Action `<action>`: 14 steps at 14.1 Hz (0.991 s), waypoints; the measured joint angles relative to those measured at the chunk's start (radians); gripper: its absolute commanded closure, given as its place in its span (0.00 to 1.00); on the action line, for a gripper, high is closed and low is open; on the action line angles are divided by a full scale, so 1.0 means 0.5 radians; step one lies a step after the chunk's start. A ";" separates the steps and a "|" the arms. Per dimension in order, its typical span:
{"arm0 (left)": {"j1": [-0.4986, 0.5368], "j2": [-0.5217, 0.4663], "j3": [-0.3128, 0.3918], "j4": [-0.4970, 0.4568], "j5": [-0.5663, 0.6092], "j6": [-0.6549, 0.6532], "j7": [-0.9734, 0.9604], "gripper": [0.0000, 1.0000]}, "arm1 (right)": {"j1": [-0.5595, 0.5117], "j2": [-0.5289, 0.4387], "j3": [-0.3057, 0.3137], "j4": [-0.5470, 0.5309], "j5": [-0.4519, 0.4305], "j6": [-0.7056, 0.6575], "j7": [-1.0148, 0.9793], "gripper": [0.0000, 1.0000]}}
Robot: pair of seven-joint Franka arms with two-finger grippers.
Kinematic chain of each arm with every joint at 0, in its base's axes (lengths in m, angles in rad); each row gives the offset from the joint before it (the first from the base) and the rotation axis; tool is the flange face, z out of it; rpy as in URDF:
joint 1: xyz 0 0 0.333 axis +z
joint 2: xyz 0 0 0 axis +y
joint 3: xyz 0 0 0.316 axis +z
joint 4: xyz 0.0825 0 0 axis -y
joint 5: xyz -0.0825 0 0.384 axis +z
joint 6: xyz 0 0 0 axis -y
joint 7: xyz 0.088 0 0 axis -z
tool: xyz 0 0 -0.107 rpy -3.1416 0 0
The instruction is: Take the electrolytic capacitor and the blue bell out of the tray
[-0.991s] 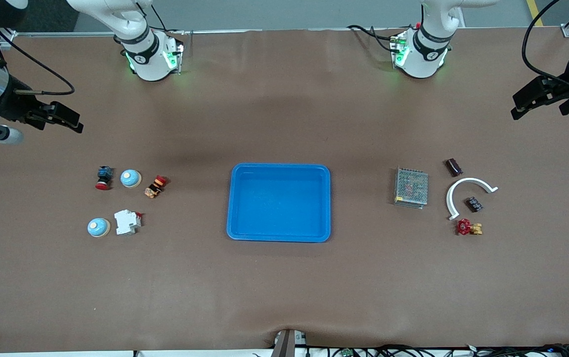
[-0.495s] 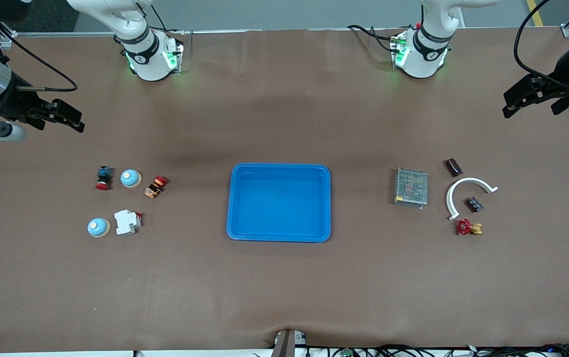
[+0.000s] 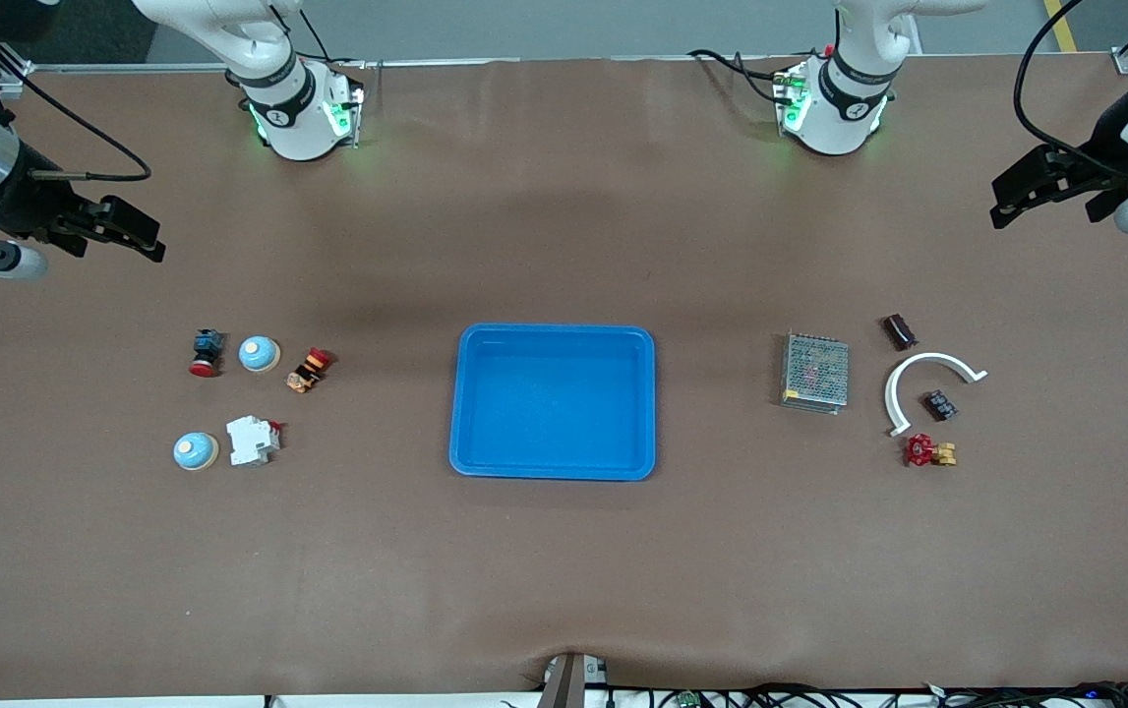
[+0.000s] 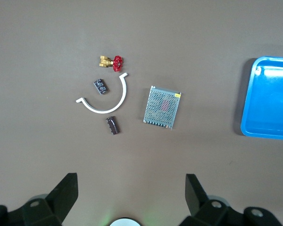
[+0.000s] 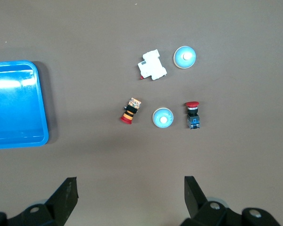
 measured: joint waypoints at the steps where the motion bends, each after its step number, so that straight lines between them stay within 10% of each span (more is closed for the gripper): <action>1: 0.000 -0.002 -0.006 -0.004 0.000 0.000 0.000 0.00 | -0.001 0.000 -0.001 0.000 -0.004 0.007 0.000 0.00; 14: 0.007 -0.021 0.000 0.015 0.000 0.003 0.085 0.00 | -0.189 -0.004 -0.009 0.003 -0.049 0.079 -0.170 0.00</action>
